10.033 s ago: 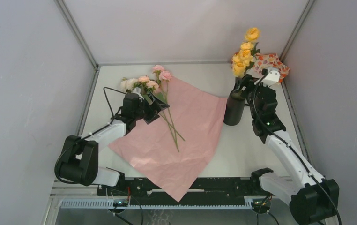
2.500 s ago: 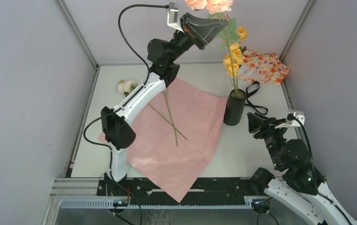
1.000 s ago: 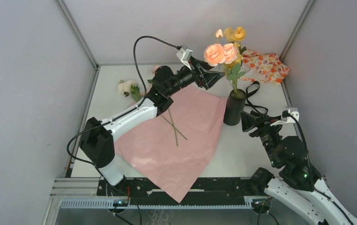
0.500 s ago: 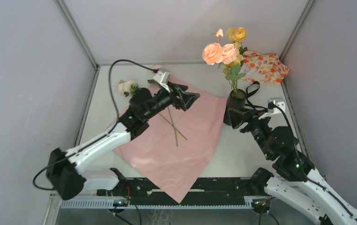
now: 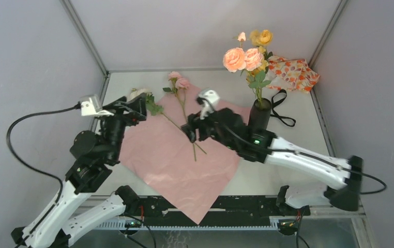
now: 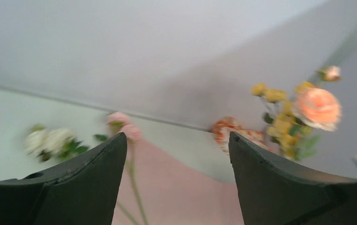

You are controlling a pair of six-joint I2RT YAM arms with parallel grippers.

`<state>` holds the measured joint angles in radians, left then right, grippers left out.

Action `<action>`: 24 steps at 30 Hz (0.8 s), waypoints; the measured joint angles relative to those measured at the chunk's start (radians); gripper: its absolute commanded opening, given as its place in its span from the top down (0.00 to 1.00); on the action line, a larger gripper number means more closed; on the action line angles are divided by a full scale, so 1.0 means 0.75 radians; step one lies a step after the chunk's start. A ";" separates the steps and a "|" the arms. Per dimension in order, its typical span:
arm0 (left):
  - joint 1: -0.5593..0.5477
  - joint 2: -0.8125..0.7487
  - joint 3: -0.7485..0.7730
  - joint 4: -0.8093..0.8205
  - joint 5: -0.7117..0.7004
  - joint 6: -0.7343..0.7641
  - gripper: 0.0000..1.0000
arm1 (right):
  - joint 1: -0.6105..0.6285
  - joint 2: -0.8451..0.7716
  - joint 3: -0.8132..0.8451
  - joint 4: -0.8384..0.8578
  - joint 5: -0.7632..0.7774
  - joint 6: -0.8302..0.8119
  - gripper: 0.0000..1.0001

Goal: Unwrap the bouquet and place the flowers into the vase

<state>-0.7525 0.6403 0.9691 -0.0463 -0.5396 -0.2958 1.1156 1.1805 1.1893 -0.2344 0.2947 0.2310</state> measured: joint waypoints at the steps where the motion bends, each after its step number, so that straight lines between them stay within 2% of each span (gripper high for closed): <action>1: 0.000 -0.032 0.000 -0.044 -0.076 -0.003 0.15 | -0.001 0.094 0.055 -0.033 -0.032 0.005 0.36; 4: 0.000 -0.115 -0.001 -0.162 -0.269 -0.024 0.14 | -0.019 0.381 0.250 -0.146 -0.122 0.031 0.40; 8: 0.000 -0.211 -0.001 -0.274 -0.425 -0.049 0.15 | -0.077 0.811 0.636 -0.341 -0.258 0.062 0.40; 16: 0.000 -0.259 -0.001 -0.447 -0.498 -0.119 0.14 | -0.157 1.483 1.343 -0.655 -0.376 0.052 0.39; 20: 0.000 -0.268 -0.018 -0.501 -0.498 -0.142 0.14 | -0.216 1.669 1.518 -0.725 -0.436 0.054 0.39; 24: 0.000 -0.272 -0.039 -0.532 -0.498 -0.156 0.14 | -0.288 1.728 1.538 -0.750 -0.464 0.054 0.39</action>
<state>-0.7525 0.4362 0.9398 -0.4450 -0.9131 -0.4129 0.8993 2.4763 2.3425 -0.7971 -0.0536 0.2714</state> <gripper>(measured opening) 0.856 0.609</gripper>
